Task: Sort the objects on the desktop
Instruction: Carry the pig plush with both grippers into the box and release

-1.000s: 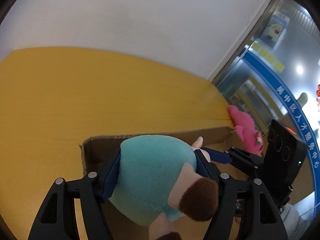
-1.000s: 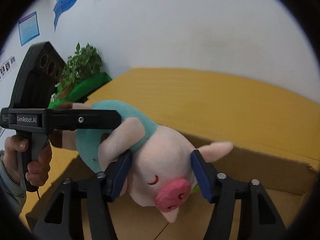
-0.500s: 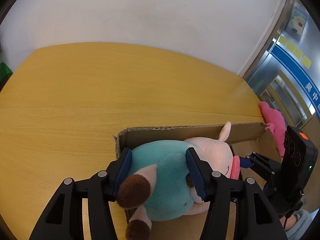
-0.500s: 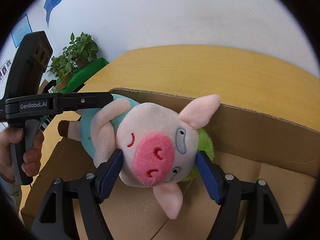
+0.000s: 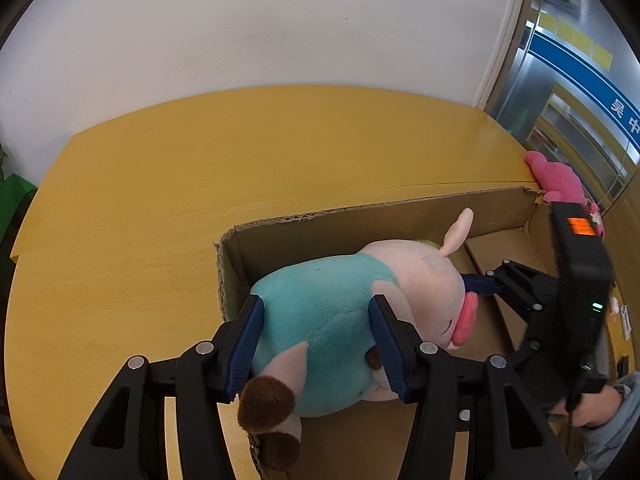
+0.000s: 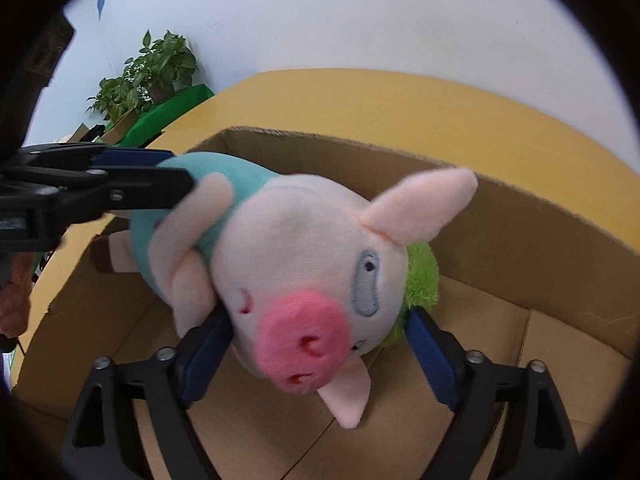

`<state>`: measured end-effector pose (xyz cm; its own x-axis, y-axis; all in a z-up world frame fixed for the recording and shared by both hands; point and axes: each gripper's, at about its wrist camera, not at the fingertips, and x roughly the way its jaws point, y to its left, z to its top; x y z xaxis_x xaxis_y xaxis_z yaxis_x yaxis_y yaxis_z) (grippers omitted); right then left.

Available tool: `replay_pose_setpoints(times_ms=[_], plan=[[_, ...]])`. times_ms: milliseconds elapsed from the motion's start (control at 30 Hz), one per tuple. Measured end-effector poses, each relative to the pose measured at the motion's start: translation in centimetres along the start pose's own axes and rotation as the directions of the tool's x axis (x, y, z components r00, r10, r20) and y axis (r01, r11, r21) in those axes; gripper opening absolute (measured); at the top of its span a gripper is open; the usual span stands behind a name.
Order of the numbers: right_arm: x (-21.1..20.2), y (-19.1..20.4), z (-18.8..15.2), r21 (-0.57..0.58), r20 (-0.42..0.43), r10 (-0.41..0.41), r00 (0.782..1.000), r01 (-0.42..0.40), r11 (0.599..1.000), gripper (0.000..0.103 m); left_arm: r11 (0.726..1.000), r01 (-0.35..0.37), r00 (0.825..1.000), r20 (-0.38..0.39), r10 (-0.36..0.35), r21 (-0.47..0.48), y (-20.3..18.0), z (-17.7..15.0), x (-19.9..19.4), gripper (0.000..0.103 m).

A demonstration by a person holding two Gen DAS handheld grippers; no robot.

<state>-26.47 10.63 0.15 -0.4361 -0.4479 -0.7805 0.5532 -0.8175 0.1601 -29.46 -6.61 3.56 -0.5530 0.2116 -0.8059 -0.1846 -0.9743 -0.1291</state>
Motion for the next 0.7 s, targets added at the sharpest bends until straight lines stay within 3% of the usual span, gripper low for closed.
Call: replay_pose_setpoints(times_ms=[67,167,267,400,500,600,700], plan=[[1.1,-0.5,-0.3,0.035,-0.022,0.008,1.0,-0.007,0.999,0.099,0.999,0.033,0.999,-0.011,-0.033,-0.017,0.3,-0.6,-1.2,0.058],[2.5,0.3,-0.6,-0.045,-0.068,-0.116,0.991,0.113,0.993,0.097,0.993,0.12,0.993,-0.016,-0.12,0.006,-0.4,-2.0,-3.1,0.058],[2.4,0.2,0.0,-0.009,-0.059,-0.085,0.995,0.085,0.996,0.091,0.985,0.169,0.983,-0.084,-0.165,0.043,-1.7,-3.3,-2.6,0.058],[2.3,-0.4,0.2,0.047,-0.07,-0.03,0.997,0.033,0.998,0.09,0.993,0.12,0.98,-0.161,-0.119,-0.005,-2.3,-3.2,1.0,0.057],[2.6,-0.4,0.3,0.095,-0.113,0.025,0.993,-0.015,0.995,0.091,0.998,0.058,0.987,-0.144,-0.063,-0.039,-2.2,-2.5,1.5,0.055],[1.0,-0.6,0.1,0.108,-0.13,0.004,0.992,0.01,0.994,0.091,0.997,0.059,0.985,-0.159,-0.067,-0.053,-2.1,-2.6,1.3,0.055],[-2.7,-1.1,-0.2,0.111,-0.085,-0.019,0.996,0.028,0.993,0.091,0.998,0.066,0.988,-0.137,-0.068,-0.017,-2.6,-3.2,-0.1,0.055]])
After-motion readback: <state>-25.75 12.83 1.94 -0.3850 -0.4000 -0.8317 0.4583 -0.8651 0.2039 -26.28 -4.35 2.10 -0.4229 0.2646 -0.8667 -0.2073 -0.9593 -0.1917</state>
